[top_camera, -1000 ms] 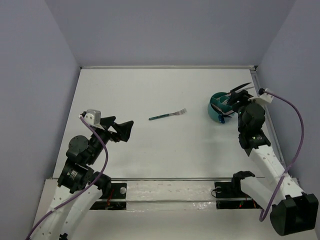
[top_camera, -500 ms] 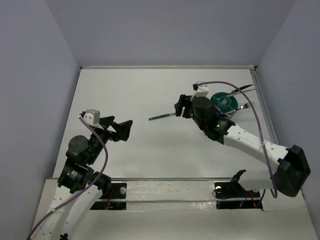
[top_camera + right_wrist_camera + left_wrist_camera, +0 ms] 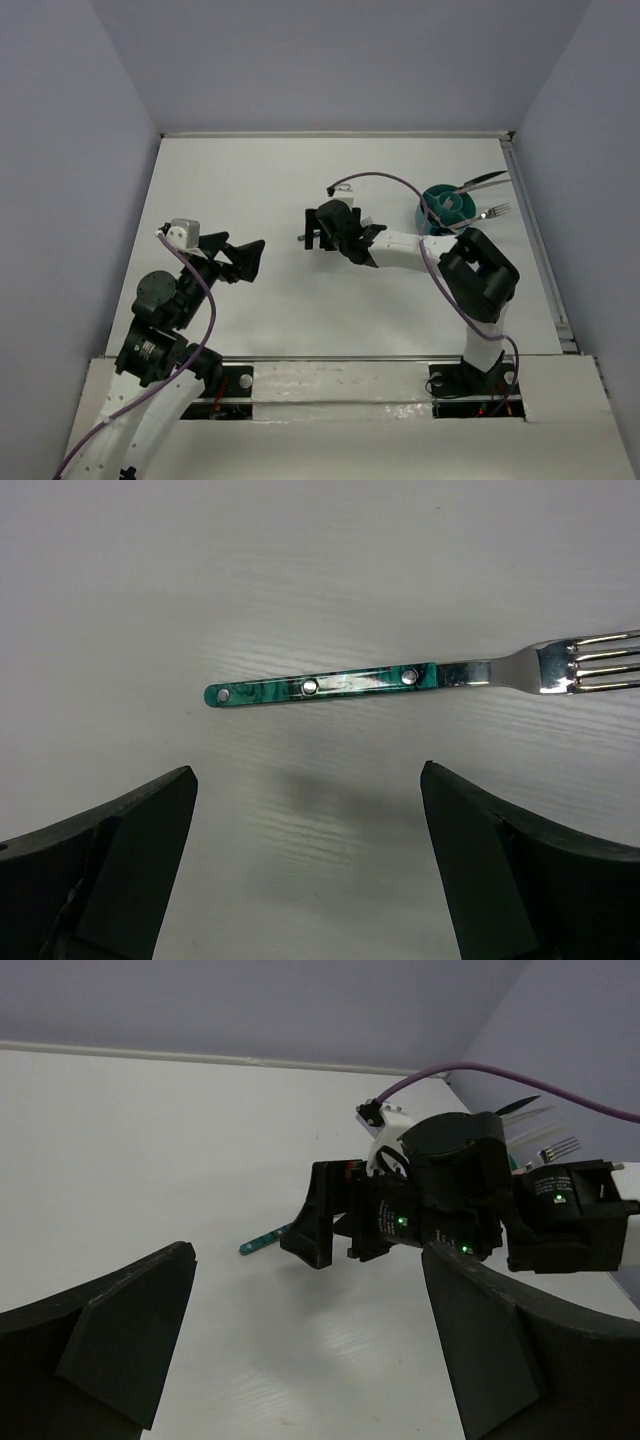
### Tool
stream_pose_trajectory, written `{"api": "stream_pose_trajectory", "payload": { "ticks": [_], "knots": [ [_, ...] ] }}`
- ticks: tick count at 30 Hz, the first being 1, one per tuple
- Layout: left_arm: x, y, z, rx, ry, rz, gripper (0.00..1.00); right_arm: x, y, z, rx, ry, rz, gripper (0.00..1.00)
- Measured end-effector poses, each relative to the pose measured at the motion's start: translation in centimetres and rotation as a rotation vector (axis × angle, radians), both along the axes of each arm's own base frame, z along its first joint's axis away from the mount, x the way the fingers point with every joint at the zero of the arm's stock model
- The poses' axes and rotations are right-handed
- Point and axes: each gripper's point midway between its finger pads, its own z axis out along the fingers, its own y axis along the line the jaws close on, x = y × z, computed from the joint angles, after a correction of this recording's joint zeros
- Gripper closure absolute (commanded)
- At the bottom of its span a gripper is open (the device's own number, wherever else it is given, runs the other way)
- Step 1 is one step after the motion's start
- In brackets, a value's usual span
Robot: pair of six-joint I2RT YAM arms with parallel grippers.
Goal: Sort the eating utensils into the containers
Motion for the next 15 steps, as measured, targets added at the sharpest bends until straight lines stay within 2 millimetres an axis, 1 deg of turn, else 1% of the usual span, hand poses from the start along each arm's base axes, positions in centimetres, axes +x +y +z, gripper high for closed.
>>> {"api": "stream_pose_trajectory", "payload": {
  "ticks": [4,7,10,15],
  "knots": [
    [0.0,0.0,0.0,0.000,0.000,0.000,0.01,0.9,1.3,-1.5,0.027,0.031,-0.027,0.00],
    [0.0,0.0,0.0,0.000,-0.001,0.000,0.01,1.2,1.7,-2.8,0.031,0.055,-0.051,0.00],
    [0.0,0.0,0.0,0.000,-0.001,0.000,0.01,1.2,1.5,-4.0,0.021,0.076,-0.073,0.00],
    [0.0,0.0,0.0,0.000,-0.001,-0.001,0.01,1.8,0.9,-4.0,0.036,0.080,-0.128,0.00]
  ]
}}
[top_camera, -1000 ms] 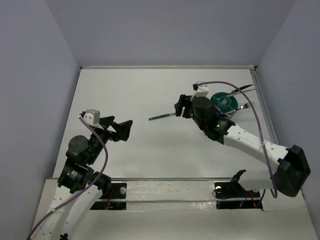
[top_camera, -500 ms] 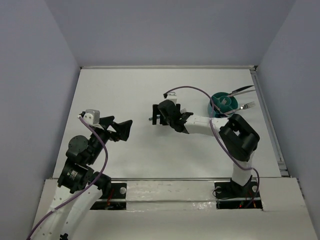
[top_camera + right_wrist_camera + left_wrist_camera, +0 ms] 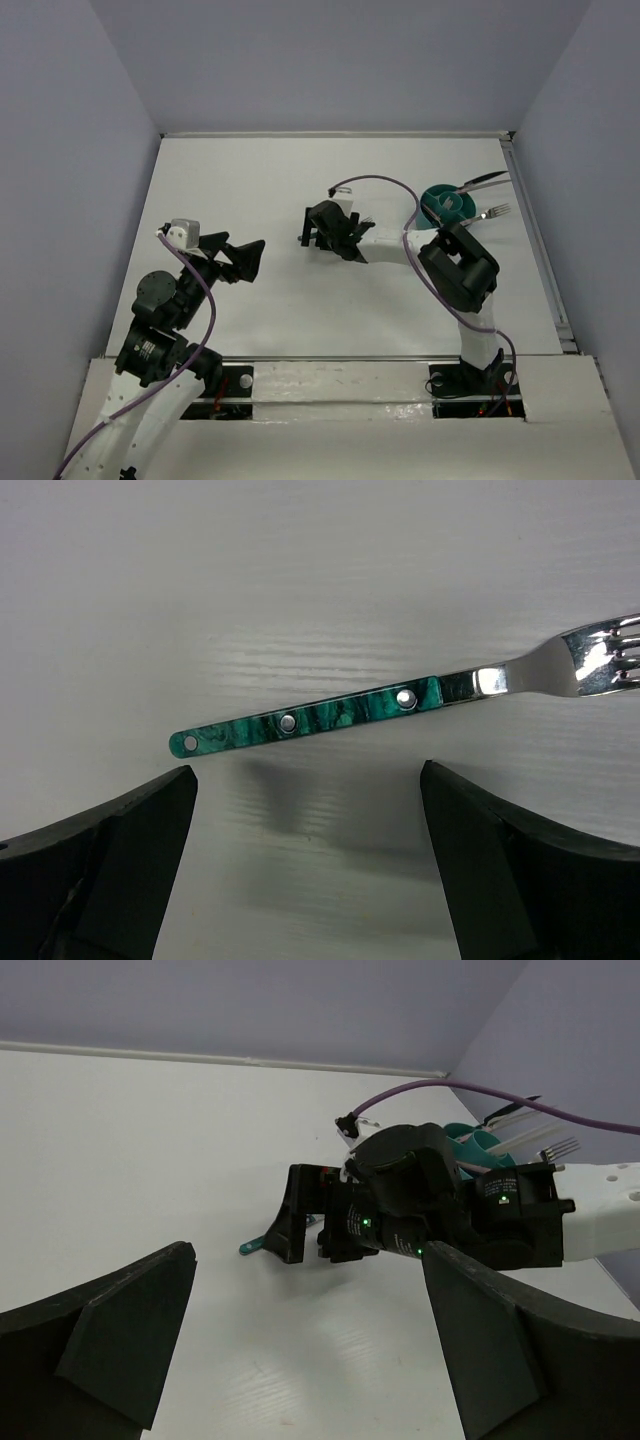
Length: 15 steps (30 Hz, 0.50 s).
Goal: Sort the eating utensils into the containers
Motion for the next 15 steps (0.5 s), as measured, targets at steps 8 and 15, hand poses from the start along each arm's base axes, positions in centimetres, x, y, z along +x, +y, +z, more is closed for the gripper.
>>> {"api": "stream_pose_trajectory", "payload": {
  "ticks": [8,15],
  "knots": [
    [0.0,0.0,0.0,0.000,0.000,0.000,0.01,3.1,-1.5,-0.1,-0.029,-0.023,-0.103,0.00],
    [0.0,-0.1,0.0,0.000,0.000,-0.005,0.01,4.6,-2.5,-0.3,-0.091,-0.028,-0.135,0.11]
  ]
}}
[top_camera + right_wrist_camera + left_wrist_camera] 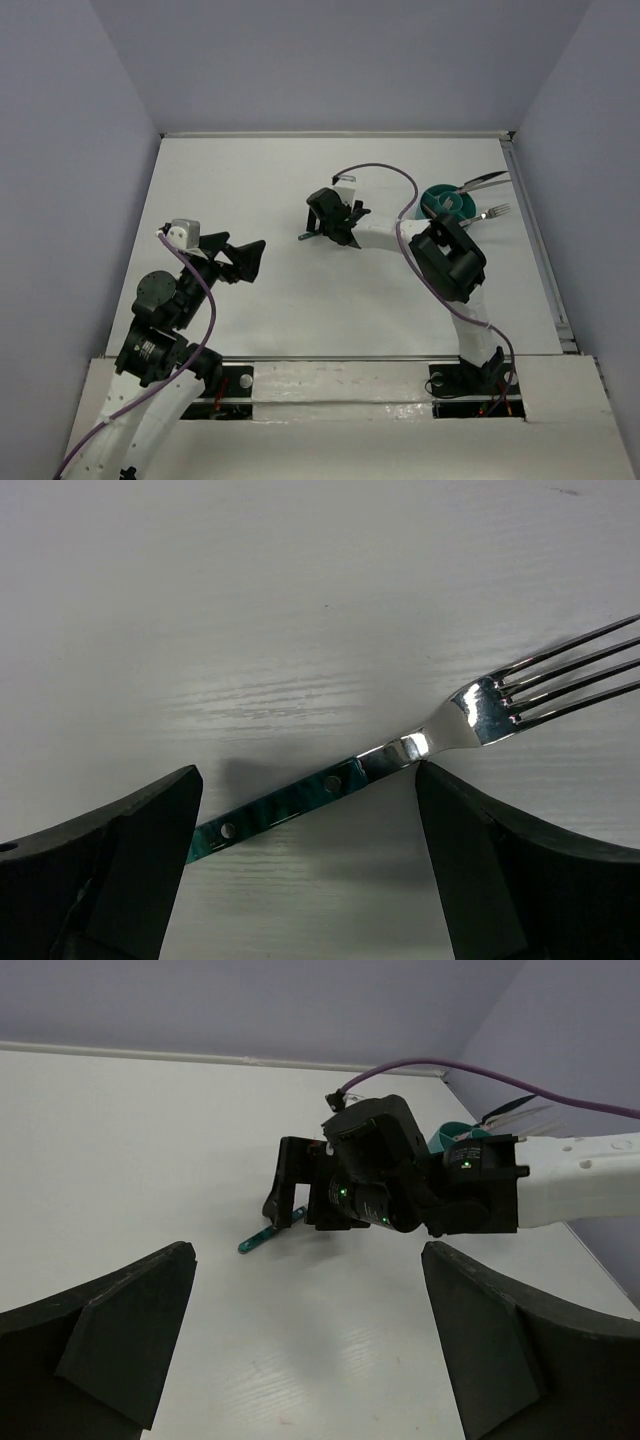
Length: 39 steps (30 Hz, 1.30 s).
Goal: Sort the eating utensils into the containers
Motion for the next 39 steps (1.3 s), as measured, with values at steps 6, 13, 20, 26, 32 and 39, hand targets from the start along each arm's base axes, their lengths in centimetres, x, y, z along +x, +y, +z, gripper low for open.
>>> {"api": "stream_pose_trajectory", "payload": {
  "ticks": [6,13,20,26,32,39],
  "knots": [
    [0.0,0.0,0.0,0.000,0.000,-0.003,0.01,0.8,-0.2,-0.4,-0.084,0.004,0.016,0.26],
    [0.0,-0.1,0.0,0.000,0.000,-0.003,0.01,1.3,-0.2,-0.8,-0.162,0.018,0.053,0.61],
    [0.0,-0.1,0.0,0.000,0.000,-0.005,0.01,0.6,-0.4,-0.9,-0.158,0.019,0.090,0.78],
    [-0.1,-0.1,0.0,0.000,0.000,-0.007,0.01,-1.6,-2.1,-1.0,-0.168,0.039,0.118,0.87],
    [-0.1,-0.2,0.0,0.000,0.000,-0.010,0.01,-3.9,-4.0,-1.0,-0.202,0.076,0.148,1.00],
    [-0.1,-0.2,0.0,0.000,0.000,-0.011,0.01,-7.1,-6.1,0.7,-0.182,0.061,0.219,1.00]
  ]
}}
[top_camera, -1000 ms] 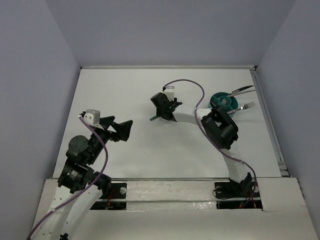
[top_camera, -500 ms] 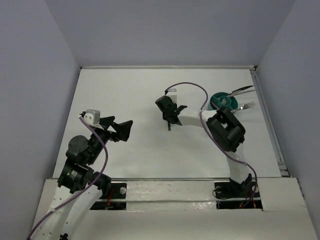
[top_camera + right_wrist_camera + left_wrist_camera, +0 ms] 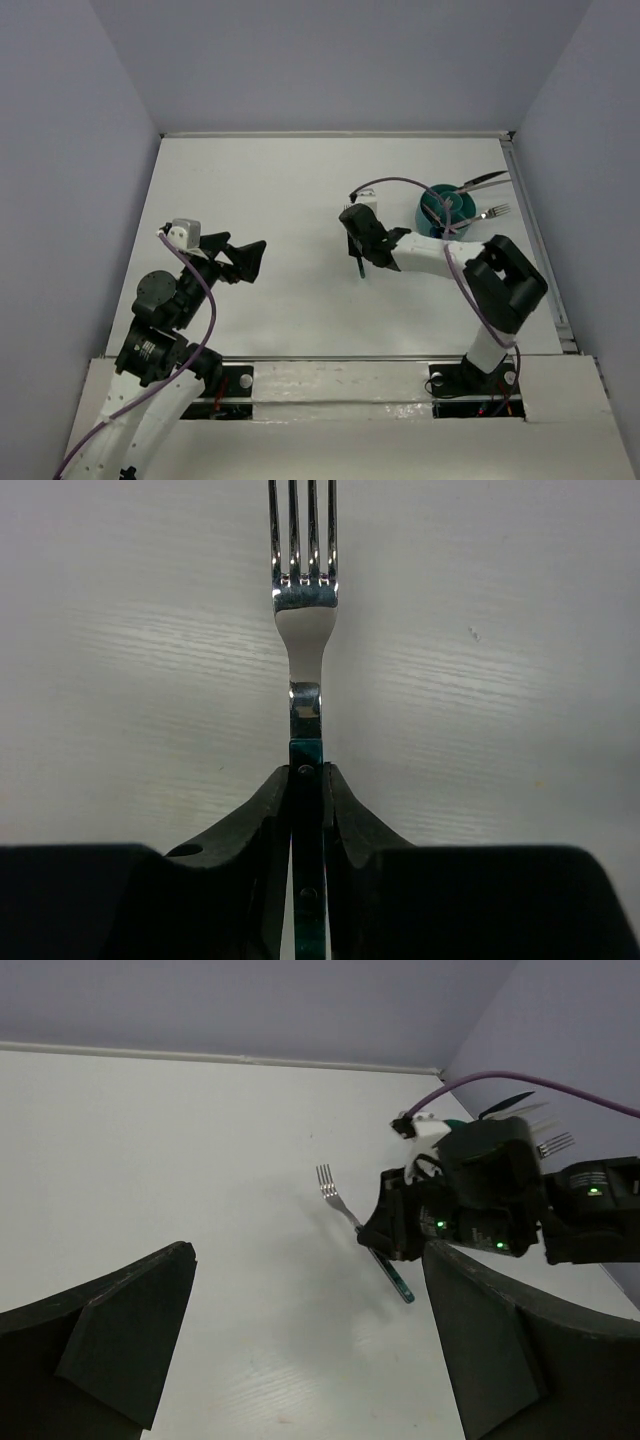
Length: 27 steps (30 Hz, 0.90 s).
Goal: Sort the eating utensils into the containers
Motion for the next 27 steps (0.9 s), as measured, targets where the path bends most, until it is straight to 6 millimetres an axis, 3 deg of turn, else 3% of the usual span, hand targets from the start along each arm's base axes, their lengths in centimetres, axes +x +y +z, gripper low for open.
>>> {"api": "stream_pose_trajectory", "payload": {
  "ticks": [2,7,8,9,10,13,15,18,21,27],
  "knots": [
    [0.0,0.0,0.0,0.000,0.000,0.000,0.01,-0.7,-0.2,3.0,0.060,-0.057,0.026,1.00],
    [0.0,0.0,0.0,0.000,0.000,0.000,0.01,-0.4,-1.2,17.3,0.275,-0.394,0.032,1.00],
    [0.0,0.0,0.0,0.000,0.000,0.000,0.01,-0.5,-2.5,20.8,0.309,-0.487,0.001,1.00],
    [0.0,0.0,0.0,0.000,0.000,0.000,0.01,-0.6,-3.2,22.2,0.323,-0.525,-0.019,1.00],
    [0.0,0.0,0.0,0.000,0.000,0.000,0.01,-0.8,-5.3,25.2,0.347,-0.603,-0.072,1.00],
    [0.0,0.0,0.0,0.000,-0.001,0.000,0.01,-0.4,-12.0,29.1,0.357,-0.741,-0.262,1.00],
    [0.0,0.0,0.0,0.000,-0.001,0.000,0.01,-0.2,-16.5,29.4,0.326,-0.780,-0.390,1.00],
    [0.0,0.0,0.0,0.000,-0.001,0.000,0.01,-0.1,-22.3,28.0,0.243,-0.796,-0.567,1.00],
    [0.0,0.0,0.0,0.000,-0.001,0.000,0.01,-0.1,-26.4,26.2,0.165,-0.784,-0.685,1.00],
    [0.0,0.0,0.0,-0.001,-0.001,0.000,0.01,0.7,-31.0,23.9,0.087,-0.764,-0.818,1.00]
  ]
}}
